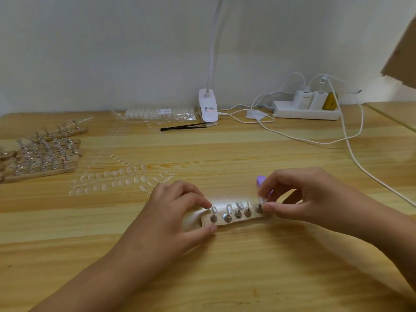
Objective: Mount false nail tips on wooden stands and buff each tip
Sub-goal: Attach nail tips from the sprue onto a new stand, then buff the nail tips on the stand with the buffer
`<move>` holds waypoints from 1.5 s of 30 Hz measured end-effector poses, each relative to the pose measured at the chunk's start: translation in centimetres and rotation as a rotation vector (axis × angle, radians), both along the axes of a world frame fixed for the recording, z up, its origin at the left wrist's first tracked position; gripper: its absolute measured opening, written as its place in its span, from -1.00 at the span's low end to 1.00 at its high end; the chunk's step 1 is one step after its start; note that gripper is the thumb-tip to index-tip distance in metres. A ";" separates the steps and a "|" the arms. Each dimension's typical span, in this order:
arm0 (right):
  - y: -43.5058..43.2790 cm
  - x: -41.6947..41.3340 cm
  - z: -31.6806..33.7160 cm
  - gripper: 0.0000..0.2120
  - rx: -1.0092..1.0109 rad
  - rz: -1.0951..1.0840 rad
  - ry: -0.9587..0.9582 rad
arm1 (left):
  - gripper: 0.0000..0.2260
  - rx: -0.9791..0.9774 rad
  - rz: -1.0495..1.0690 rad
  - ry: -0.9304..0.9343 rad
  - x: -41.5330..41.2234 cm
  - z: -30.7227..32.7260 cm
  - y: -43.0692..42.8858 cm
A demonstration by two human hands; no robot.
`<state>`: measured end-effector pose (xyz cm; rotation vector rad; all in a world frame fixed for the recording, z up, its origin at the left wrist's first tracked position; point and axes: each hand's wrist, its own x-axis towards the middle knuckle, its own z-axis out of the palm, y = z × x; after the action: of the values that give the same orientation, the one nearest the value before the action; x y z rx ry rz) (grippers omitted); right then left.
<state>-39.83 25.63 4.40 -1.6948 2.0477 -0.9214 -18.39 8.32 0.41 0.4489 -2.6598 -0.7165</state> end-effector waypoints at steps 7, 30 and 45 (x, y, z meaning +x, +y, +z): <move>-0.1 0.0 -0.4 -0.92 0.008 0.014 0.070 | -0.79 0.004 -0.016 -0.023 -0.1 -0.2 -0.1; -1.0 -0.2 -1.0 -0.71 -0.017 -0.153 -0.061 | -0.87 0.189 -0.039 0.023 -0.7 1.0 0.8; -2.0 1.5 -1.3 -0.57 0.101 0.018 -1.427 | -0.85 0.957 0.069 0.290 -0.4 2.6 0.9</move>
<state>-38.35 23.61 3.13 -0.5406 1.0225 -1.3736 -18.80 9.23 3.05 0.5951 -1.8746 -1.8497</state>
